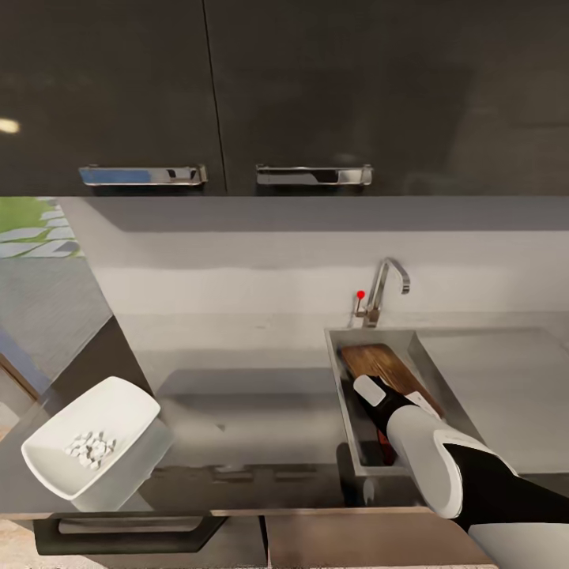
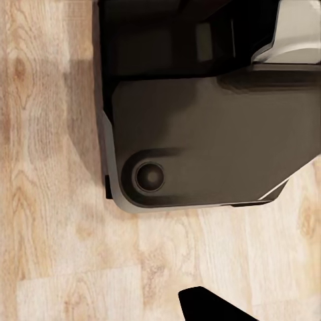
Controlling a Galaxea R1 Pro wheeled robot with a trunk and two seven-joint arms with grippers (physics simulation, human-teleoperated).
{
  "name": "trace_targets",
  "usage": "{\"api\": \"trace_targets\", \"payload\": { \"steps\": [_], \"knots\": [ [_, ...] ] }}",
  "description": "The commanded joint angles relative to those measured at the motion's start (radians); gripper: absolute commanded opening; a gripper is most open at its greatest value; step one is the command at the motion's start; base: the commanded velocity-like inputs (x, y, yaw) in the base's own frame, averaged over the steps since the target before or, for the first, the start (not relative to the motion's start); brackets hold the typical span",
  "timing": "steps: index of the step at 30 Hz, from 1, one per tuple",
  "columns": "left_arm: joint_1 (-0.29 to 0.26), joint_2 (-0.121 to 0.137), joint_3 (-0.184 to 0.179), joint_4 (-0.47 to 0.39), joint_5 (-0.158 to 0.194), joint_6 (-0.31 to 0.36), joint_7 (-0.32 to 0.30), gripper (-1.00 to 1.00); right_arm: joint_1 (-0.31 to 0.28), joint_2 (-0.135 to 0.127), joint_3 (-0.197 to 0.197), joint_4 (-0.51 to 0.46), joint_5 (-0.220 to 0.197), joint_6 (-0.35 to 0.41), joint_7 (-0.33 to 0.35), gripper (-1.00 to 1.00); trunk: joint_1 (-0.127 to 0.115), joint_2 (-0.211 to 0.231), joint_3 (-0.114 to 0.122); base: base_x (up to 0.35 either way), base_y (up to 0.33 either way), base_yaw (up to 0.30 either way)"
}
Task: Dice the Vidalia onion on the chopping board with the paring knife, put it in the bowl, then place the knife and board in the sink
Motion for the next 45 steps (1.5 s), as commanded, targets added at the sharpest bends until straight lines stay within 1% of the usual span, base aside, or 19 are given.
{"api": "trace_targets", "payload": {
  "steps": [1, 6, 12, 14, 17, 20, 45],
  "knots": [
    [0.000, 0.001, -0.006, -0.001, 0.008, -0.001, 0.000, 1.00, -0.001, 0.000, -0.004, 0.000, 0.003, -0.004, -0.001, -1.00, 0.001, -0.002, -0.003, 0.000, 0.000, 0.000],
    [0.000, 0.001, -0.006, -0.001, 0.008, -0.001, 0.000, 1.00, -0.001, 0.000, -0.003, 0.004, 0.003, -0.004, -0.001, -1.00, 0.001, -0.002, -0.011, 0.007, -0.015, 0.012],
    [0.000, 0.001, -0.006, -0.001, 0.008, -0.001, 0.000, 1.00, 0.000, 0.000, -0.004, 0.007, 0.003, -0.004, 0.003, -1.00, 0.001, -0.002, -0.021, 0.072, -0.134, 0.057],
    [0.000, 0.001, -0.006, 0.000, 0.008, -0.001, 0.000, 1.00, 0.001, -0.001, -0.004, 0.007, 0.003, -0.004, 0.004, -1.00, 0.001, -0.002, -0.024, 0.017, -0.042, 0.062],
    [0.000, 0.001, -0.006, 0.000, 0.008, -0.001, 0.000, 1.00, 0.001, -0.011, -0.004, 0.007, 0.003, -0.004, 0.004, -1.00, 0.001, -0.002, -0.029, 0.005, -0.012, 0.062],
    [0.000, 0.001, -0.006, 0.000, 0.008, -0.001, 0.000, 1.00, 0.001, -0.013, -0.003, 0.008, 0.003, -0.004, 0.004, -1.00, 0.001, -0.002, -0.034, 0.001, -0.002, 0.062],
    [0.000, 0.001, -0.006, 0.000, 0.008, -0.001, 0.000, 1.00, 0.001, -0.017, -0.003, 0.008, 0.001, -0.003, 0.004, -1.00, 0.001, -0.002, -0.073, 0.000, 0.000, 0.062]
  ]
}}
